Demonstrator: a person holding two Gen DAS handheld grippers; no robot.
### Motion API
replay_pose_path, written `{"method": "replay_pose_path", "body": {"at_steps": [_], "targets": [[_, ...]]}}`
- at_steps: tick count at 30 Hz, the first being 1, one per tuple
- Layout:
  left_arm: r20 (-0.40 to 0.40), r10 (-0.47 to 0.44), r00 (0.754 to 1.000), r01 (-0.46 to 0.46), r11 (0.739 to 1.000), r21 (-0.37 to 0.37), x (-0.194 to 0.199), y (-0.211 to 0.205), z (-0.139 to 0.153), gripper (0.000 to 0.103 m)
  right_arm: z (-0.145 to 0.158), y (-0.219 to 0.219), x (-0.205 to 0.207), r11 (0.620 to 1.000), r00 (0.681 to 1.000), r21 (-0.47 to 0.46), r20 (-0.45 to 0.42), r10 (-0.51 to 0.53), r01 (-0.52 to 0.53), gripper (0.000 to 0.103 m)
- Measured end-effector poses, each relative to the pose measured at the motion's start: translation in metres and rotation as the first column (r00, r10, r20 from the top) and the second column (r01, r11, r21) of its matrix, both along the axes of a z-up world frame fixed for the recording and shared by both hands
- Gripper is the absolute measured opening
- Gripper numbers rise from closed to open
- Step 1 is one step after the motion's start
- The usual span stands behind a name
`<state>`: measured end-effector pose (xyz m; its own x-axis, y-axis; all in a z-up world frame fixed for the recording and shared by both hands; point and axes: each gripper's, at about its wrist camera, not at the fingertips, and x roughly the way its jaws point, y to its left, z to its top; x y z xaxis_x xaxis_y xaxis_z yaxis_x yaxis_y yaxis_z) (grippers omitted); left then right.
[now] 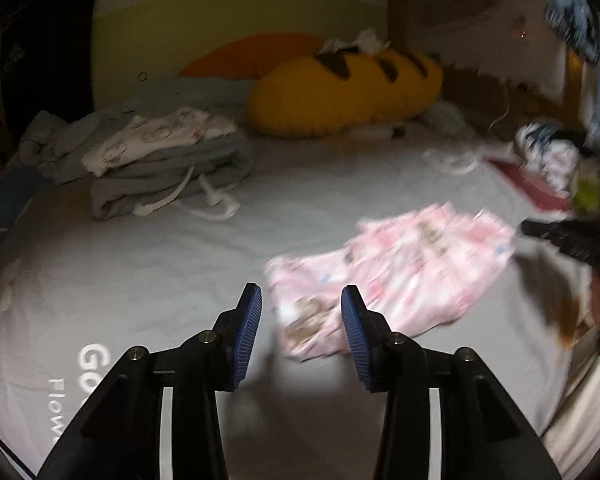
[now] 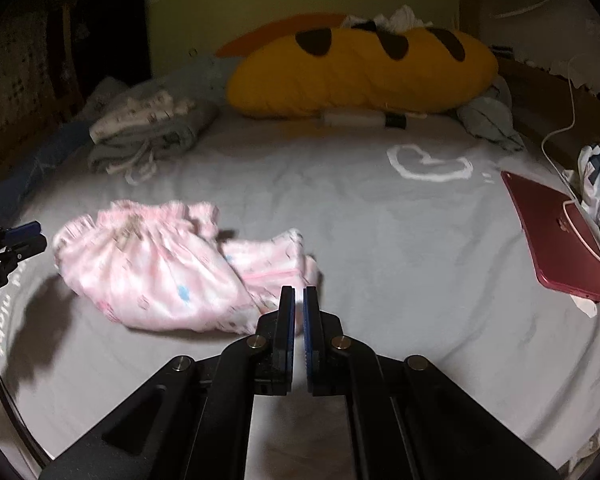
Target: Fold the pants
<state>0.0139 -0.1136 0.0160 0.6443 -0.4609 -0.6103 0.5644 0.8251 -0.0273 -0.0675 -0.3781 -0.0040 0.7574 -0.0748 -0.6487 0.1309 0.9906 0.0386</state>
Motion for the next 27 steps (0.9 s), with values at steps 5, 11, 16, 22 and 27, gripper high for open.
{"method": "replay_pose_path", "body": {"at_steps": [5,11,16,22,27], "targets": [[0.001,-0.093,0.996,0.093,0.994,-0.059,-0.005,-0.028,0.002,0.033,0.011,0.022,0.014,0.995,0.995,0.051,0.044,0.087,-0.089,0.002],[-0.003,-0.086,0.996,0.086,0.996,-0.006,0.012,-0.065,-0.011,0.029,0.014,0.049,0.043,0.986,0.988,0.077,0.067,0.140,-0.145,0.002],[-0.056,-0.048,0.997,0.047,0.998,-0.033,0.036,-0.067,-0.022,0.029,0.006,0.057,0.076,0.980,0.988,0.129,0.055,0.146,-0.152,0.002],[-0.129,-0.031,0.991,0.029,0.999,-0.015,0.055,-0.074,-0.049,0.032,-0.039,0.062,0.103,0.983,0.984,0.125,-0.107,0.145,-0.132,0.002],[-0.145,-0.036,0.989,0.033,0.999,-0.024,0.056,-0.072,-0.058,0.032,-0.047,0.063,0.102,0.981,0.981,0.103,-0.093,0.173,-0.163,0.002]]}}
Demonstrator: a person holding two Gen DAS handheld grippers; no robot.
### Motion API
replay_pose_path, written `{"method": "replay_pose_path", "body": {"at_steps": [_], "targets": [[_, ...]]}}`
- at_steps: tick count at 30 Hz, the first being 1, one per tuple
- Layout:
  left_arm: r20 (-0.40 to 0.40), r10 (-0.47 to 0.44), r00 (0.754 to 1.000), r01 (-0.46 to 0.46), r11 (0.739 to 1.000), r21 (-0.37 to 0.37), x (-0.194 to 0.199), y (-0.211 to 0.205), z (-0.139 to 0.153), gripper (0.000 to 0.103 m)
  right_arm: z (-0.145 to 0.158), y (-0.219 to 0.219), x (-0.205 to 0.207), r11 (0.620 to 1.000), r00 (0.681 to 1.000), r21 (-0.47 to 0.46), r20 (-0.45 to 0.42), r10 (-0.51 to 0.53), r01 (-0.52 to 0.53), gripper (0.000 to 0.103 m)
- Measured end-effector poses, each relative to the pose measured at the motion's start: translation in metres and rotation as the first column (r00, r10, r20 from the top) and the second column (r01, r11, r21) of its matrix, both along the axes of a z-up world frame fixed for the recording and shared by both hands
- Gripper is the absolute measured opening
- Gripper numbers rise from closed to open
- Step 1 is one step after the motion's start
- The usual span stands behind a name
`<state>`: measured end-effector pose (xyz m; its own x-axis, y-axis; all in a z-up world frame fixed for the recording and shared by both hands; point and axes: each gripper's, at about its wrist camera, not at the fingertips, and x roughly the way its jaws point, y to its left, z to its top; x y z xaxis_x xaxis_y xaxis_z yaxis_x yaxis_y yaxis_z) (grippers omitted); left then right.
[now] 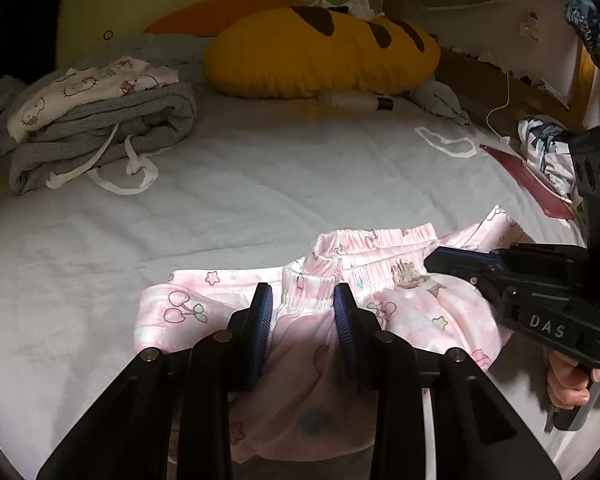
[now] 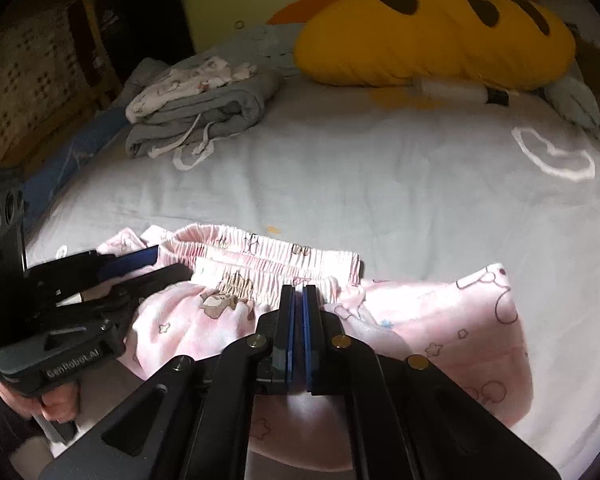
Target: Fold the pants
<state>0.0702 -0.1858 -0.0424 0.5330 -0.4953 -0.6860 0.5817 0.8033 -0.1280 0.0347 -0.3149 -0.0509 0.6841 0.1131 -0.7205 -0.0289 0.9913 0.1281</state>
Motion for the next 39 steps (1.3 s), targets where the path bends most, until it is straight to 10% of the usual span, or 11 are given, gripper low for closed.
{"method": "replay_pose_path", "body": {"at_steps": [11,15,21,32,39], "targets": [[0.126,-0.028,0.992,0.032,0.999,-0.024,-0.026,0.012,0.025,0.034,0.013,0.005,-0.008,1.000,1.000,-0.031,0.011,0.003,-0.003,0.010],[0.196,0.041,0.980,-0.029,0.998,-0.063,-0.039,0.039,0.054,0.057,0.033,0.000,-0.028,1.000,0.994,-0.011,0.105,-0.010,0.011,0.082],[0.124,0.138,0.983,-0.116,0.978,-0.173,-0.031,0.080,0.073,0.092,0.059,-0.033,-0.049,0.997,0.985,0.061,0.162,-0.060,0.051,0.086],[-0.233,0.124,0.964,-0.182,0.952,-0.246,0.006,0.110,0.041,0.094,0.045,-0.153,-0.079,0.856,0.955,0.444,0.000,-0.298,0.267,0.093],[-0.379,0.067,0.923,-0.179,0.946,-0.269,0.013,0.111,0.016,0.095,0.010,-0.166,-0.072,0.813,0.963,0.517,-0.169,-0.208,0.266,0.094]]}}
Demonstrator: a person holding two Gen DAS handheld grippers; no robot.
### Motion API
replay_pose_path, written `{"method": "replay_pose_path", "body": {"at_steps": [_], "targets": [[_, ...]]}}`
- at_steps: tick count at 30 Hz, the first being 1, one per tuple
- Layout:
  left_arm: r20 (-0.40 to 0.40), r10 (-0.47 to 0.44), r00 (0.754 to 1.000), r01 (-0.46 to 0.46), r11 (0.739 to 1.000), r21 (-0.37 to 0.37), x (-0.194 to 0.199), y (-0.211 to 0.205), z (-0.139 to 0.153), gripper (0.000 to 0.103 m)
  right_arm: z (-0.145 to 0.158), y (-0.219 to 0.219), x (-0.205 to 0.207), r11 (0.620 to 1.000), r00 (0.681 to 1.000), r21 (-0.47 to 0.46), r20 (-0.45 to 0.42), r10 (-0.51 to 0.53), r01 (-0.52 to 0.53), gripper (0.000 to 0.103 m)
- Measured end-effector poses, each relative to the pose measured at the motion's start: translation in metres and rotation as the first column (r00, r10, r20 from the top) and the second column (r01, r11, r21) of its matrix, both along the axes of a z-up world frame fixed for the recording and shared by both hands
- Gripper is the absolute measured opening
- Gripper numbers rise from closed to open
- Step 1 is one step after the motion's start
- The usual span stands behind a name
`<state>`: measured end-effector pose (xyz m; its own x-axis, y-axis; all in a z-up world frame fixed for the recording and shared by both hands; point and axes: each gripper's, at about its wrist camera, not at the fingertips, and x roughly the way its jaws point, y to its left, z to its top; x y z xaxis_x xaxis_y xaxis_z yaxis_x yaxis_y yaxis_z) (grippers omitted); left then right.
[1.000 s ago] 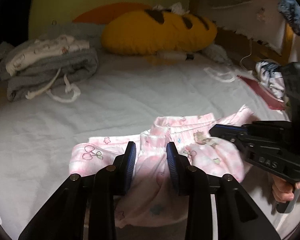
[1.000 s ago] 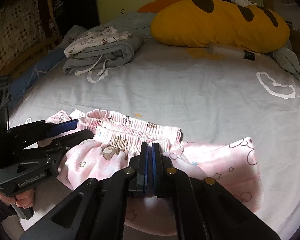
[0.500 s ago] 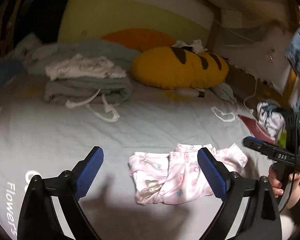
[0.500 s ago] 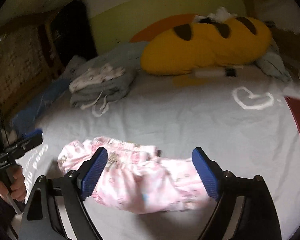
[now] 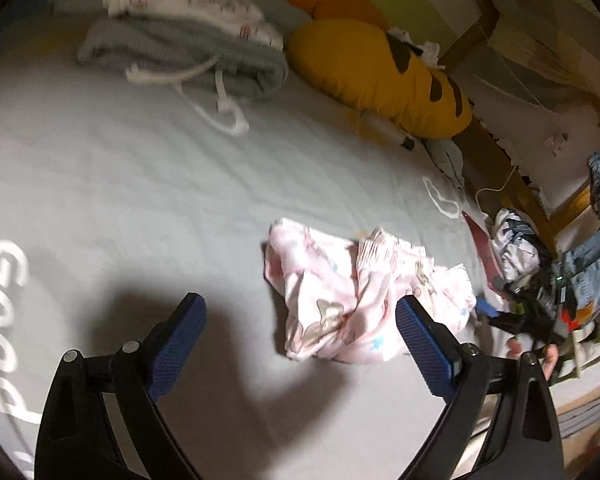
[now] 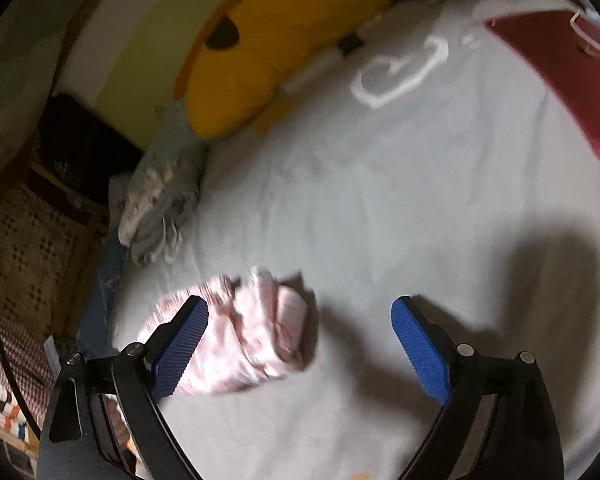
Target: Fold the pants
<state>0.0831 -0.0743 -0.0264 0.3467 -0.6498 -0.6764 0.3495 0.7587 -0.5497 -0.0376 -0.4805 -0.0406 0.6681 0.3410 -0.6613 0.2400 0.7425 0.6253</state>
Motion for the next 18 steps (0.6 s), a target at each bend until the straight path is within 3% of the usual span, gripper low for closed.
{"method": "replay_pose_path", "body": {"at_steps": [4,9,15,18], "targets": [[-0.112,-0.049,0.992,0.038,0.994,-0.101,0.009,-0.004,-0.022,0.095,-0.013,0.010,0.007,0.995,0.996,0.062,-0.027,0.081,-0.079,0.094],[-0.099,-0.105,0.989,0.086,0.980,-0.182,0.012,-0.013,-0.026,0.087,-0.021,0.028,0.022,0.981,0.987,0.116,-0.023,0.162,-0.158,0.094],[-0.113,-0.124,0.986,0.085,0.950,-0.300,0.015,-0.029,-0.031,0.086,-0.027,0.044,0.042,0.964,0.975,0.146,0.002,0.223,-0.221,0.094],[-0.098,-0.172,0.980,0.139,0.949,-0.283,0.009,-0.049,-0.033,0.083,-0.028,0.055,0.049,0.951,0.966,0.175,0.022,0.256,-0.256,0.089]]}}
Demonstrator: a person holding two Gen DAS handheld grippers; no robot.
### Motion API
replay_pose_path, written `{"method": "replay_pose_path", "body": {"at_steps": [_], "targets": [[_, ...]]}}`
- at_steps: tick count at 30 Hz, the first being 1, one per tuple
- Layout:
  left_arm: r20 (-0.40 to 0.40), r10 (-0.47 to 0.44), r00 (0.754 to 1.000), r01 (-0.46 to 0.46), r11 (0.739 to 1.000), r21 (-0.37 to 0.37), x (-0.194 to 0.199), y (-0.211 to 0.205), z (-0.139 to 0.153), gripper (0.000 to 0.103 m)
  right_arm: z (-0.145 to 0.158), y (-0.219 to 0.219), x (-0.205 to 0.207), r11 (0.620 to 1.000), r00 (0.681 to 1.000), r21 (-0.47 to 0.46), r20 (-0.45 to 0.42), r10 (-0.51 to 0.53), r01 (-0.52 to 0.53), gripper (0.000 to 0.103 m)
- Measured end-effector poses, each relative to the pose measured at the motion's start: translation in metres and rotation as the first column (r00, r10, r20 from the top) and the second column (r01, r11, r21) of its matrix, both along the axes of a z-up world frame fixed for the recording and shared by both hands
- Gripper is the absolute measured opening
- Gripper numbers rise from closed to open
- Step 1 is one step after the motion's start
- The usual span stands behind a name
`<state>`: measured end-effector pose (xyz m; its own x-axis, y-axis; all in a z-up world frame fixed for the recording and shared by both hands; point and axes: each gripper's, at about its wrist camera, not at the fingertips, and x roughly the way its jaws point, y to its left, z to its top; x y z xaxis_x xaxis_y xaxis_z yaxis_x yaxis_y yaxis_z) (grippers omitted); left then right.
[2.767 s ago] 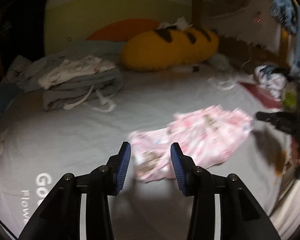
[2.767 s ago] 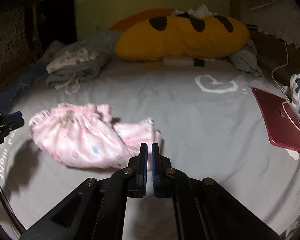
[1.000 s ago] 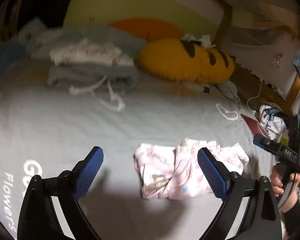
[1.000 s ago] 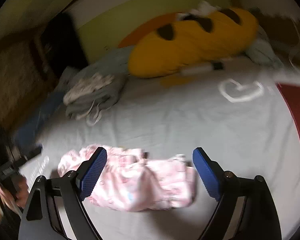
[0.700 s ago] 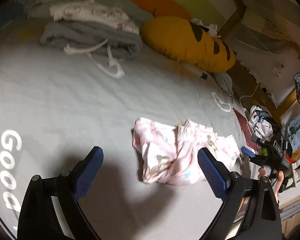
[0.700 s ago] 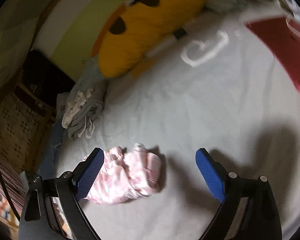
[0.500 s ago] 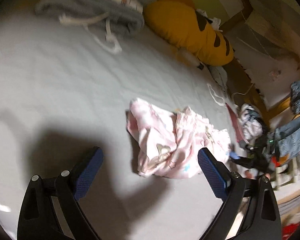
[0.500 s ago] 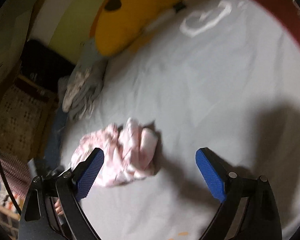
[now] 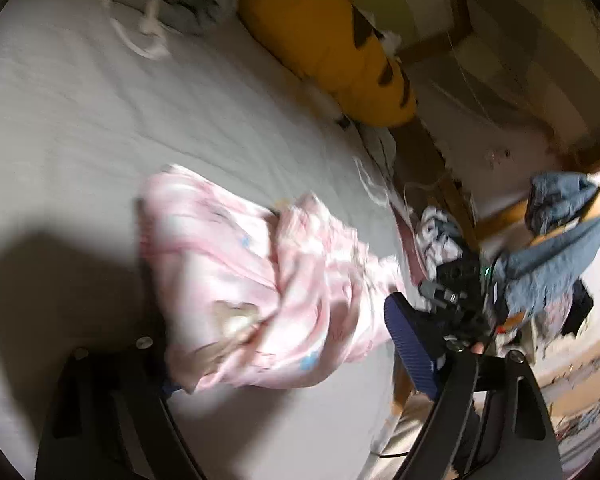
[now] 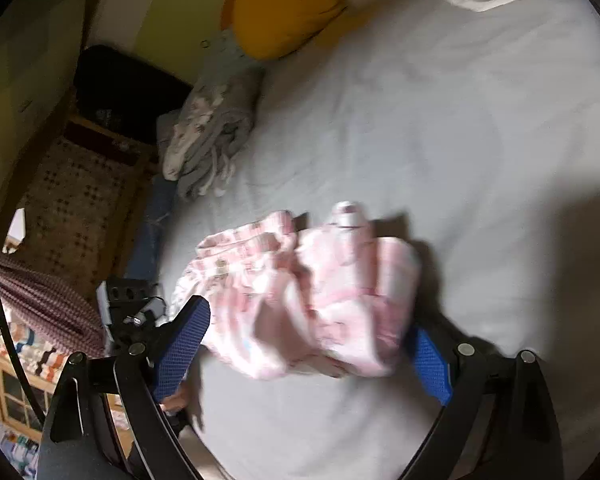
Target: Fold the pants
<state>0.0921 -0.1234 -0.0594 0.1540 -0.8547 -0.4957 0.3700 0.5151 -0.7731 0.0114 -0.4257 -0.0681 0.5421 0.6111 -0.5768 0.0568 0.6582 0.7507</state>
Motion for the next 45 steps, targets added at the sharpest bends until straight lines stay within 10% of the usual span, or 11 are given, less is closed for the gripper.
{"method": "replay_pose_path", "body": {"at_steps": [6,13,19,27,40,45], "targets": [[0.036,0.052,0.998,-0.052,0.998,0.020,0.001,-0.003,-0.007,0.038,-0.003,0.021,0.010,0.997,1.000,-0.076,-0.007,-0.018,0.017,0.062],[0.067,0.087,0.994,-0.087,0.996,0.009,-0.002,0.002,-0.008,0.027,-0.001,0.026,0.014,0.991,0.999,-0.127,0.018,-0.034,0.036,0.021],[0.337,0.083,0.938,-0.141,0.978,0.153,-0.030,-0.010,0.025,0.025,0.033,0.051,0.002,0.946,0.987,-0.322,0.160,0.019,0.034,0.020],[0.560,0.086,0.824,-0.211,0.964,0.163,-0.057,-0.001,0.070,0.025,0.064,0.069,-0.014,0.922,0.958,-0.385,0.279,0.063,0.051,0.020],[0.675,0.090,0.732,-0.291,0.937,0.191,-0.068,0.019,0.119,0.026,0.126,0.115,-0.022,0.873,0.897,-0.478,0.422,0.130,0.099,0.020],[0.762,0.058,0.646,-0.342,0.913,0.221,-0.056,0.032,0.166,0.026,0.167,0.139,0.002,0.871,0.858,-0.475,0.494,0.144,0.127,0.020]]}}
